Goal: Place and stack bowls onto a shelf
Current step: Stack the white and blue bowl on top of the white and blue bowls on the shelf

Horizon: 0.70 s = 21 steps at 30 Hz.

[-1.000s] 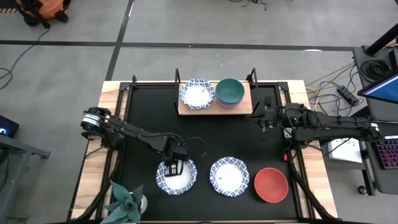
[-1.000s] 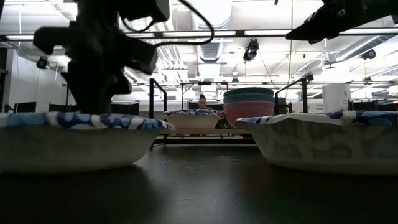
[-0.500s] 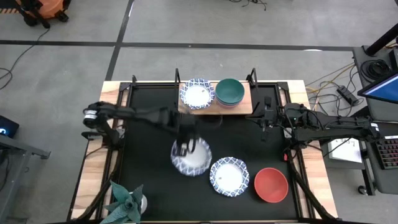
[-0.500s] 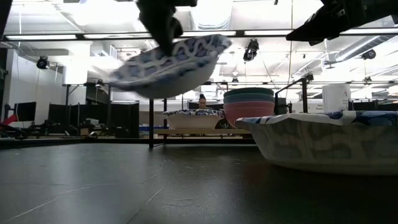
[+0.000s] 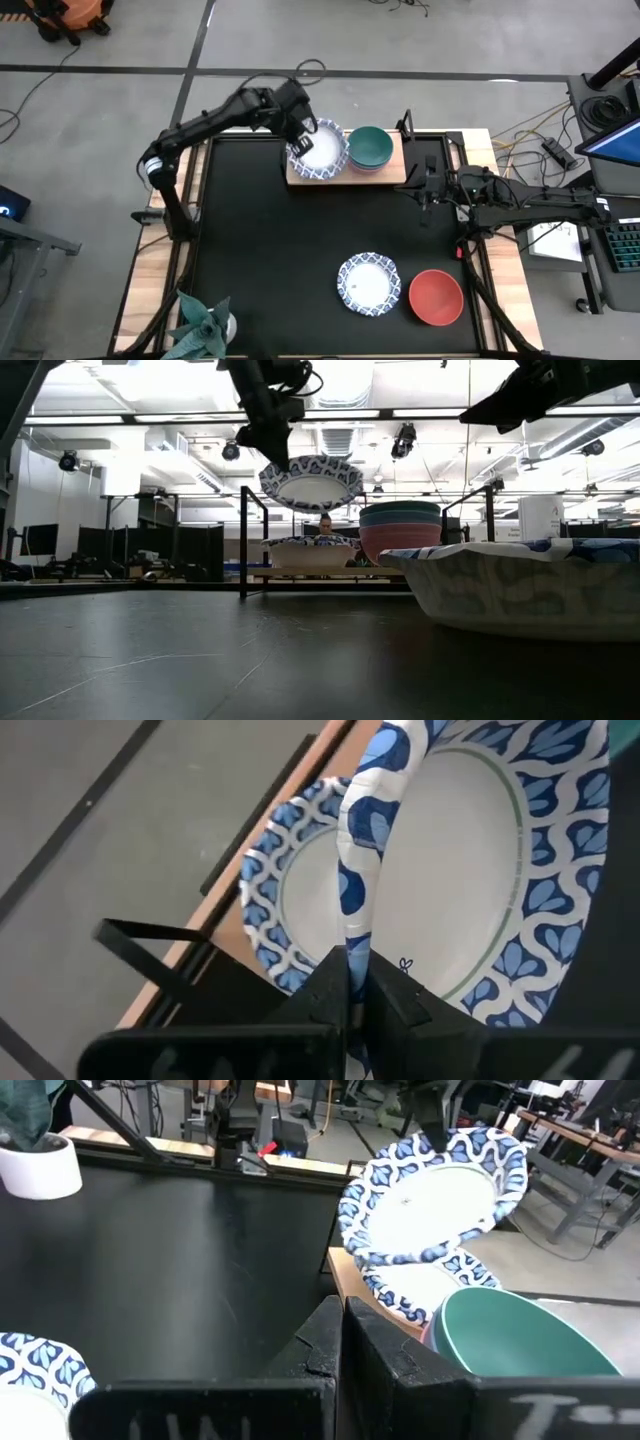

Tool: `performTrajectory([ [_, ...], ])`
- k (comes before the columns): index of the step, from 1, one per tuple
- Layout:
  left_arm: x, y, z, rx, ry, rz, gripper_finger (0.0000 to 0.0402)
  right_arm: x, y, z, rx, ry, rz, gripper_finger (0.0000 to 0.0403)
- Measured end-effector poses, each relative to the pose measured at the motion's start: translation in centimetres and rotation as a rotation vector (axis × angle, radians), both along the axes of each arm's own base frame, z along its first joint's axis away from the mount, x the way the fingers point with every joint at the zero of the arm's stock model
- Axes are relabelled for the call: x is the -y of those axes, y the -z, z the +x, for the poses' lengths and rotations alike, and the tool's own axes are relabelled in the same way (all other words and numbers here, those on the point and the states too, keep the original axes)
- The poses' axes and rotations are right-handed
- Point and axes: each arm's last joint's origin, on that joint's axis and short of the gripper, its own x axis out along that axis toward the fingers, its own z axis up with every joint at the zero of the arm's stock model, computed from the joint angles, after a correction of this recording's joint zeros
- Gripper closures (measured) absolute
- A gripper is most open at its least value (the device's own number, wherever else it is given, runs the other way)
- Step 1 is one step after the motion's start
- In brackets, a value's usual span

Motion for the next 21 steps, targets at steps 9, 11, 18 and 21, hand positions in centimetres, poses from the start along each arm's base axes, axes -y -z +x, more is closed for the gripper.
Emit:
performTrajectory([
  [9,-1.2,0.0,-0.5,-0.010,0.005,0.021,0.0402,0.0,-0.2,0.0,-0.001,0.000,0.002,0.0394],
  [11,-1.2,0.1,-0.4,-0.010,0.002,0.026,0.0401,0.0,-0.2,0.0,-0.001,0.001,0.002,0.0394],
  [18,-1.8,0.9,0.1,-0.034,0.005,0.038,0.0369,0.0,-0.2,0.0,-0.001,0.000,0.003,0.0394],
  [21,-2.1,1.5,0.4,-0.061,-0.012,0.056,0.0349,0.0,-0.1,0.0,-0.002,0.000,0.003,0.0394],
])
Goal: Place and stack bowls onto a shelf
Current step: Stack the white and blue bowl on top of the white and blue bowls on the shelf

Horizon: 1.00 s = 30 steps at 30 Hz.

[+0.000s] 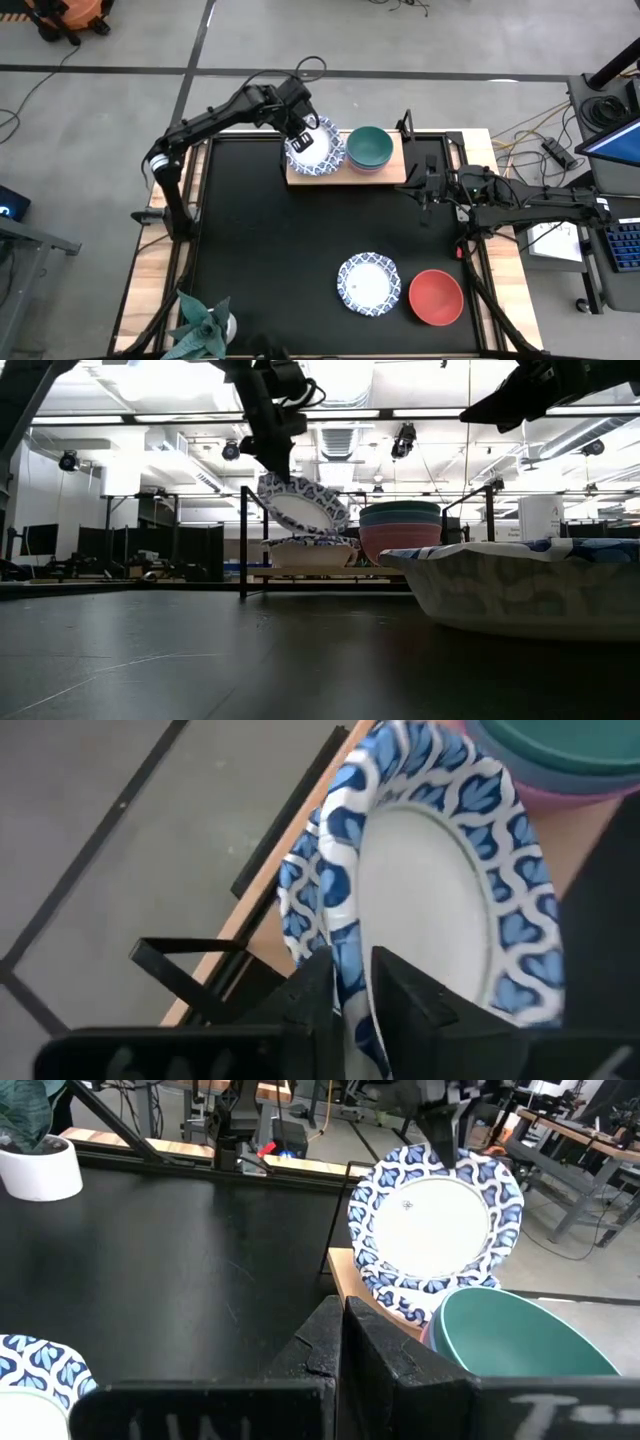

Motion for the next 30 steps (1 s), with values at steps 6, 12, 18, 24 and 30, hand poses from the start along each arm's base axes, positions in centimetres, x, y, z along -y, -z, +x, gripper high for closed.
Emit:
performTrajectory([
  [6,-0.5,0.7,0.7,0.001,-0.002,0.020,0.0315,0.0,0.0,0.0,0.000,0.000,0.000,0.0394],
  [12,-0.6,0.5,0.9,0.023,0.011,0.043,0.0284,0.0,0.0,0.0,-0.001,-0.001,-0.003,0.0394],
  [18,-0.6,0.3,0.8,0.018,0.005,0.059,0.0251,0.0,0.0,0.0,0.000,0.000,-0.001,0.0394],
  [24,-0.5,0.0,0.7,0.021,0.006,0.061,0.0233,0.0,0.0,0.0,0.002,0.002,0.006,0.0394],
  [30,-0.2,-1.4,0.2,0.003,0.012,0.057,0.0230,0.0,0.0,0.0,0.002,0.001,0.006,0.0394],
])
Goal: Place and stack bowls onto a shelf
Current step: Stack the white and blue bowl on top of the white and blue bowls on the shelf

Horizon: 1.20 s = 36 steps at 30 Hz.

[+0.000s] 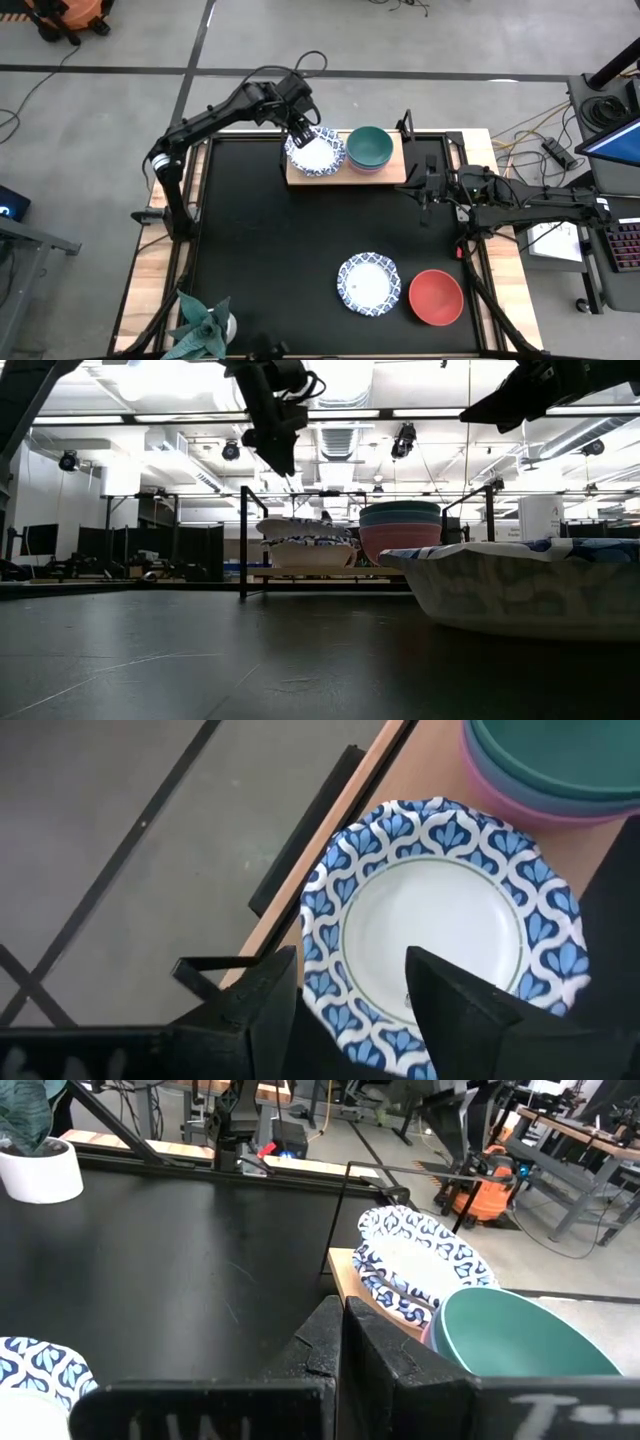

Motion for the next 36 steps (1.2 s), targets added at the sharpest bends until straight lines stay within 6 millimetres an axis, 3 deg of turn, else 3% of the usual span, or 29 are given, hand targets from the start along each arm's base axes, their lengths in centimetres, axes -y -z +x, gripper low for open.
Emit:
performTrajectory([
  [9,0.6,-3.1,-1.0,-0.010,0.029,0.015,0.0230,0.0,0.0,0.0,0.000,0.000,0.000,0.0394],
  [13,1.6,-3.1,-1.4,-0.067,0.047,-0.023,0.0235,0.0,0.0,0.0,-0.001,-0.001,-0.003,0.0394],
  [20,5.6,0.6,0.7,-0.135,0.212,-0.203,0.0249,0.0,0.0,0.0,-0.003,-0.002,-0.010,0.0394],
  [26,9.1,5.7,3.4,-0.170,0.356,-0.160,0.0264,0.0,0.0,0.0,-0.003,-0.002,-0.011,0.0394],
  [30,9.2,7.6,3.6,-0.234,0.301,-0.027,0.0275,0.0,0.0,0.0,-0.003,-0.002,-0.010,0.0394],
  [36,8.4,7.9,3.4,-0.260,0.242,0.038,0.0290,0.0,0.0,0.0,-0.004,-0.003,-0.016,0.0394],
])
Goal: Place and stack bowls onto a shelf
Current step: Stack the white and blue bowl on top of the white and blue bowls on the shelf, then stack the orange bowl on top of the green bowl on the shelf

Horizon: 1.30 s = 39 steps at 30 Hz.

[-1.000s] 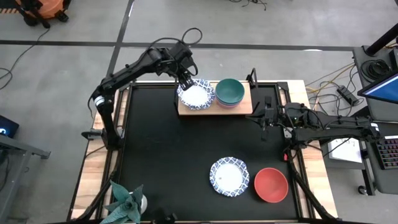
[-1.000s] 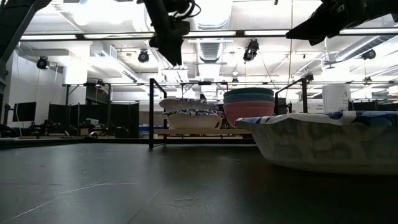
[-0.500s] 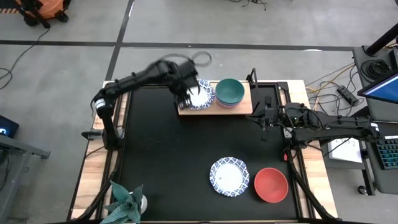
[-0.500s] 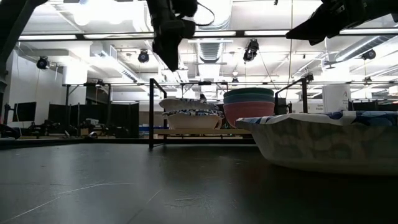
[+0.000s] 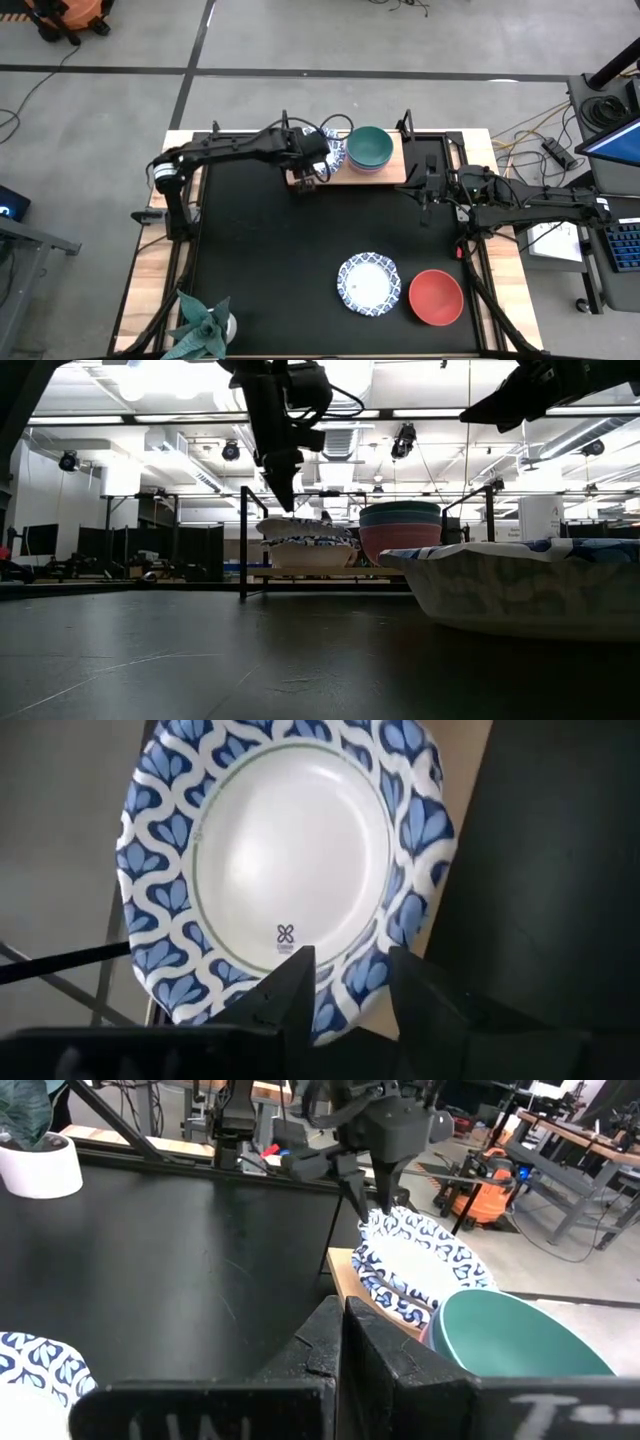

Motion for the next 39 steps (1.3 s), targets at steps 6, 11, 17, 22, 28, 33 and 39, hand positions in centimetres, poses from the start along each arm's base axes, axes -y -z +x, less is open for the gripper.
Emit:
performTrajectory([
  [6,-0.3,-0.1,0.2,0.029,0.002,0.005,0.0302,0.0,0.0,0.0,0.000,0.000,0.000,0.0394],
  [11,-0.2,-0.1,0.0,0.010,0.004,-0.007,0.0306,0.0,0.0,0.0,-0.002,0.000,-0.001,0.0394],
  [17,-0.2,1.3,-0.2,-0.027,0.014,-0.064,0.0307,0.0,0.0,0.0,-0.004,-0.003,-0.009,0.0394],
  [22,-0.4,2.3,0.3,0.001,0.015,-0.046,0.0307,0.0,0.0,0.0,-0.004,-0.002,-0.009,0.0394],
  [28,-0.2,1.3,0.8,0.058,0.004,-0.037,0.0306,0.0,0.0,0.0,-0.004,-0.002,-0.009,0.0394],
  [33,2.4,-0.3,0.7,0.122,-0.010,-0.056,0.0306,0.0,0.0,0.0,0.006,0.005,0.023,0.0394],
  [39,9.0,-1.5,0.9,0.243,0.123,-0.068,0.0306,-0.1,0.6,0.3,0.000,0.008,0.156,0.0394],
])
